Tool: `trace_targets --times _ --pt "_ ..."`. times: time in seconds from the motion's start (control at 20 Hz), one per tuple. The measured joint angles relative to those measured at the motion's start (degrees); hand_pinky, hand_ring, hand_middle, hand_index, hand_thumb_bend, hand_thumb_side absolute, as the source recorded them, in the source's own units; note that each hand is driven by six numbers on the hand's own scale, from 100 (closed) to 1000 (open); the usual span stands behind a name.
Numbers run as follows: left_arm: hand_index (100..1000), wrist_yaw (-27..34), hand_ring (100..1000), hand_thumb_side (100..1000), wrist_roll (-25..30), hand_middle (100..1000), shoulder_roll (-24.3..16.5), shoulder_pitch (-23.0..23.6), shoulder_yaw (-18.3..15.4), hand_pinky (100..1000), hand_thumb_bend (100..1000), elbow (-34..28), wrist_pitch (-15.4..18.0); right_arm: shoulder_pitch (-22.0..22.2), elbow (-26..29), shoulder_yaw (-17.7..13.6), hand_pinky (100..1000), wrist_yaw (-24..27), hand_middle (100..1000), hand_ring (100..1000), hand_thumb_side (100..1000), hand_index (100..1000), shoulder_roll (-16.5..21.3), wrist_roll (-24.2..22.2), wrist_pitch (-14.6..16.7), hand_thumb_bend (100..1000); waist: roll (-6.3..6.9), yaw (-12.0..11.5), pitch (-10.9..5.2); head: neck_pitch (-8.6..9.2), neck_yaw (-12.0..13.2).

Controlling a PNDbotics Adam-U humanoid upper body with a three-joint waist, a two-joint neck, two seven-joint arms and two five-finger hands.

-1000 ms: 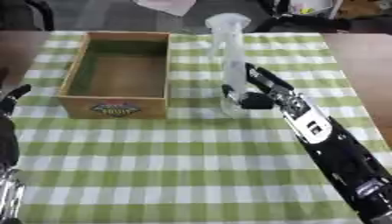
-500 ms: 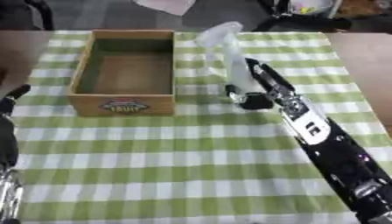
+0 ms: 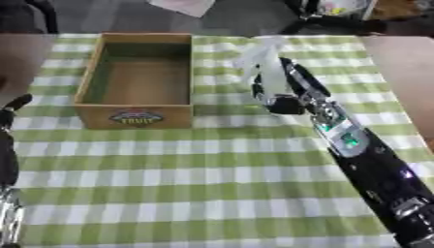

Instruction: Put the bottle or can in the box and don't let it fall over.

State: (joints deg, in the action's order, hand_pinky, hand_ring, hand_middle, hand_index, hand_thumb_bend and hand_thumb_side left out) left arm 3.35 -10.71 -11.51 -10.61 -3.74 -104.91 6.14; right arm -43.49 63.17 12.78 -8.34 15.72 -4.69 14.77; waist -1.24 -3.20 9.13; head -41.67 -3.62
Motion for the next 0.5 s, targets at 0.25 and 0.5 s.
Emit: trace_targets --times 0.25,0.5 --pt "989 0.1 1000 856 0.0 1000 0.0 0.0 0.0 803 234 0.0 0.0 -2.5 3.1 0.1 820 4.7 785 663 100 340 1.3 -0.7 -2.0 100 -0.14 -0.5 -0.01 0.21 -0.6" --pt "990 0.4 1000 853 0.5 1000 0.0 -1.0 0.7 804 236 0.0 0.1 -7.0 3.6 -0.1 826 5.6 785 667 100 340 2.2 -1.0 -2.9 100 -0.20 -3.9 0.07 1.27 -3.3"
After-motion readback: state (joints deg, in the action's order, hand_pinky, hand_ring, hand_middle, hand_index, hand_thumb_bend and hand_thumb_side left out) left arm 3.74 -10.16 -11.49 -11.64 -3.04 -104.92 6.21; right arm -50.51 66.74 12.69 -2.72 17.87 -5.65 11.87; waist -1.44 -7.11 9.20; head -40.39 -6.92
